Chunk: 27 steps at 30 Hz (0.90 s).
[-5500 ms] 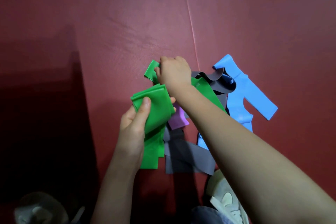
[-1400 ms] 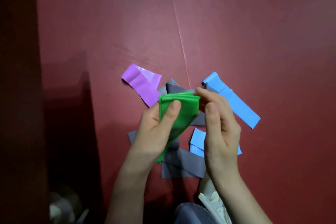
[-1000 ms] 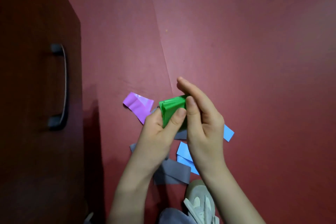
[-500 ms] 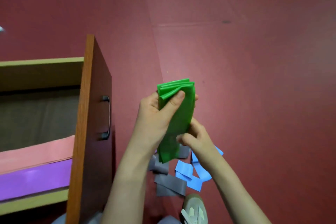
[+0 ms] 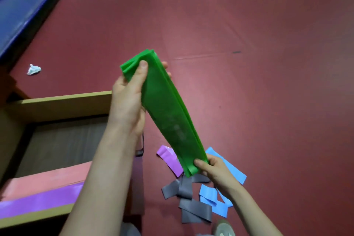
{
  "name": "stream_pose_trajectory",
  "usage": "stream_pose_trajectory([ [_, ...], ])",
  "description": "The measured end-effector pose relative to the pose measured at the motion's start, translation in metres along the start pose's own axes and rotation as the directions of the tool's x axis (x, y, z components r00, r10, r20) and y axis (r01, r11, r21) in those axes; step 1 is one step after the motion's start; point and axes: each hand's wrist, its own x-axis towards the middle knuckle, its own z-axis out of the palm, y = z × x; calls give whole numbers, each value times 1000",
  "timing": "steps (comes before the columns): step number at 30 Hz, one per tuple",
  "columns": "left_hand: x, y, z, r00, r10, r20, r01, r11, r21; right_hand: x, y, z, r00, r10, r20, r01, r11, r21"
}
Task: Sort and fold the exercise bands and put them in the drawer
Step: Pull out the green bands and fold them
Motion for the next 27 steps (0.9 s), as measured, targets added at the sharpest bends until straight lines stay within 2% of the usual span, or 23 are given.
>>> stream_pose_trajectory([
  [3, 8, 15, -42, 992, -6, -128, -5, 996, -91, -11, -9, 7, 1000, -12, 26, 5, 973, 231],
  [5, 13, 25, -78, 984, -27, -174, 1, 989, -150, -10, -21, 13, 997, -27, 68, 6, 954, 299],
  [9, 14, 45, -149, 939, -50, -340, -28, 974, -223, 6, -57, 44, 991, -31, 132, 3, 979, 206],
  [15, 4, 48, -236, 834, -83, -546, -7, 987, -161, 36, -84, 95, 998, 43, 48, -46, 998, 49],
  [22, -4, 45, -299, 721, -229, -654, 105, 969, -223, 59, -97, 137, 996, 86, 36, -83, 993, -81],
  [27, -10, 43, -321, 686, -270, -676, 160, 962, -222, 72, -97, 154, 995, 102, 12, -99, 985, -141],
])
